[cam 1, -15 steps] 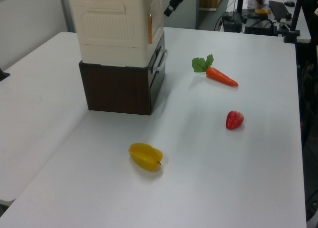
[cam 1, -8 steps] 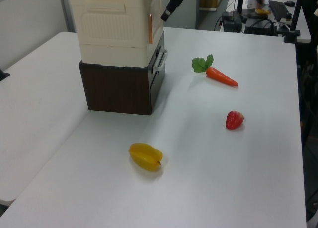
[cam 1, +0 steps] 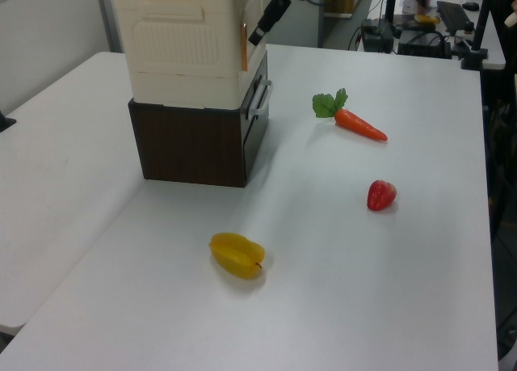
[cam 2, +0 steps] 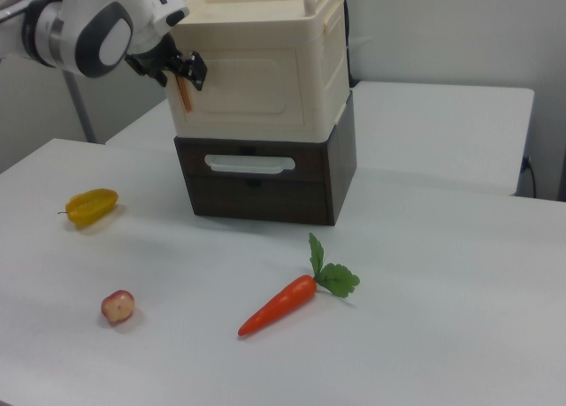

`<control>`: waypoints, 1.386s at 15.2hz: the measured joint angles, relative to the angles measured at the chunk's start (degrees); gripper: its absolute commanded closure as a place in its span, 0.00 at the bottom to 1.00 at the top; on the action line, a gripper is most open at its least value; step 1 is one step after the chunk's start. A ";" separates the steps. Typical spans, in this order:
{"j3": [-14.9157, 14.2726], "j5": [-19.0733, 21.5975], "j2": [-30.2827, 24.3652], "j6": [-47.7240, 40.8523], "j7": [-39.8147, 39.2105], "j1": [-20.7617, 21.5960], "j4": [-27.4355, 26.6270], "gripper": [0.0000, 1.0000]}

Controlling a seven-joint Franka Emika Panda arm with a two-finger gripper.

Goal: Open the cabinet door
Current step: 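Pull the gripper back and down, swinging the door open on its hinge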

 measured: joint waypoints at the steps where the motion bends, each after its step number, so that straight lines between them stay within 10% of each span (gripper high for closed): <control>1: 0.00 -0.60 0.74 1.28 0.83 0.02 0.21 0.37; 3: 0.00 -1.84 1.81 2.50 2.23 0.10 0.58 0.42; 8: 0.03 -2.12 2.03 2.59 2.78 0.71 0.74 1.00; 21: -0.19 -3.13 1.04 -1.63 3.63 1.76 1.17 1.00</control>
